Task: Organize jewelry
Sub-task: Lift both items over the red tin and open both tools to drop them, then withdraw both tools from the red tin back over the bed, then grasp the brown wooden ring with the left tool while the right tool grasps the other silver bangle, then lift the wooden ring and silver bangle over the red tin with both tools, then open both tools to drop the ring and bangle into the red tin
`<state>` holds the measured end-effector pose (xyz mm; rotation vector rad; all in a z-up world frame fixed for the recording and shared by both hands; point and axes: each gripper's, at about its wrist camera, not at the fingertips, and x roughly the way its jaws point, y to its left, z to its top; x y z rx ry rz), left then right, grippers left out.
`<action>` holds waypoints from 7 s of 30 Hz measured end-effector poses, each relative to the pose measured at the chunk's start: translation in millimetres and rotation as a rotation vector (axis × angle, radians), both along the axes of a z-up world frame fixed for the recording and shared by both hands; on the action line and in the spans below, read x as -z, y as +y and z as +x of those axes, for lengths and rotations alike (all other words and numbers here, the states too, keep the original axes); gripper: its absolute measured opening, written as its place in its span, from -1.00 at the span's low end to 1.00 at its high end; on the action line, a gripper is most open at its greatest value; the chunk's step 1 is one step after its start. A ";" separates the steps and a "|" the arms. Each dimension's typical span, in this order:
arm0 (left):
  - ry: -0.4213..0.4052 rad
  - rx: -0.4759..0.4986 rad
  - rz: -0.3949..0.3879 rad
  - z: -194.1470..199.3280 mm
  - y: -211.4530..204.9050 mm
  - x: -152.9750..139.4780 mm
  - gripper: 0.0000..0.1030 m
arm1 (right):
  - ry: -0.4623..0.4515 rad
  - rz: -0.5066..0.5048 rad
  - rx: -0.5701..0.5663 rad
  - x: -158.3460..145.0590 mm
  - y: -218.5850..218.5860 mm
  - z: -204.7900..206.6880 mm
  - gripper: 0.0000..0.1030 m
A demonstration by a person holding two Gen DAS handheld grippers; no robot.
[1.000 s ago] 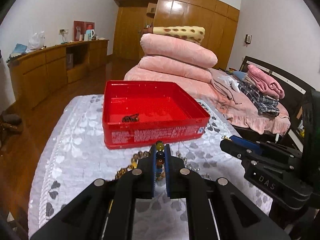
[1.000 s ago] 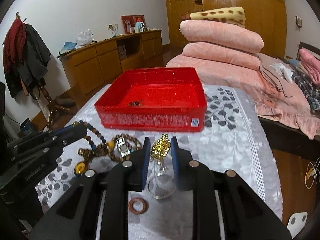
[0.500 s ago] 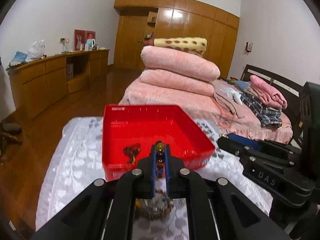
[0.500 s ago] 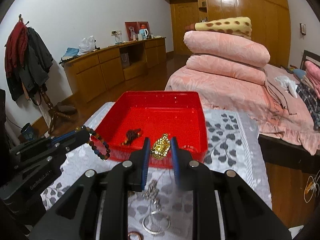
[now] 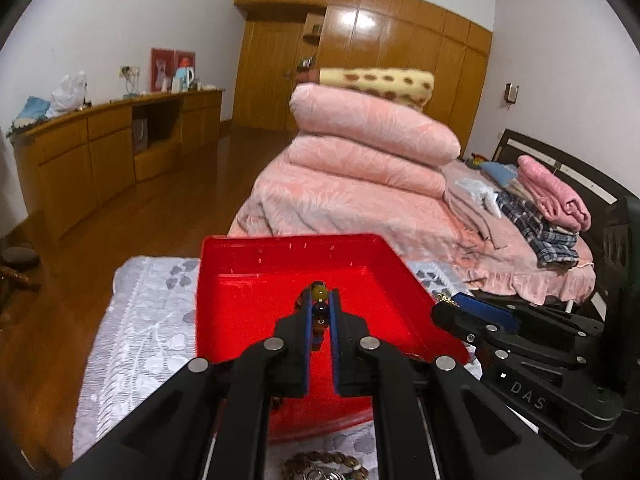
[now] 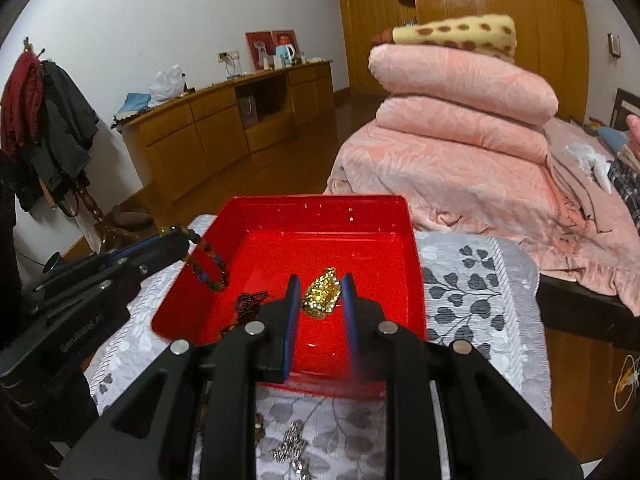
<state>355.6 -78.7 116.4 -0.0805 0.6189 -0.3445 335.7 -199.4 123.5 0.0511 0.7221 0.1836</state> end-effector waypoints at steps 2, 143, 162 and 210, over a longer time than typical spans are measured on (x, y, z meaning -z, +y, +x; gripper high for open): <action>0.023 -0.001 0.006 8.6 -1.0 10.3 -0.85 | 0.022 0.002 0.000 9.4 1.5 9.2 -0.62; 0.222 0.130 0.136 -177.9 -71.8 114.0 -0.43 | 0.172 0.022 0.186 96.8 -69.3 -173.0 -0.07; 0.180 0.021 0.086 -164.2 -28.8 94.6 -0.43 | 0.156 0.003 0.133 87.7 -40.6 -173.7 -0.07; 0.064 -0.123 0.076 28.3 1.5 32.4 -0.43 | 0.068 -0.034 0.020 27.9 5.8 23.2 -0.07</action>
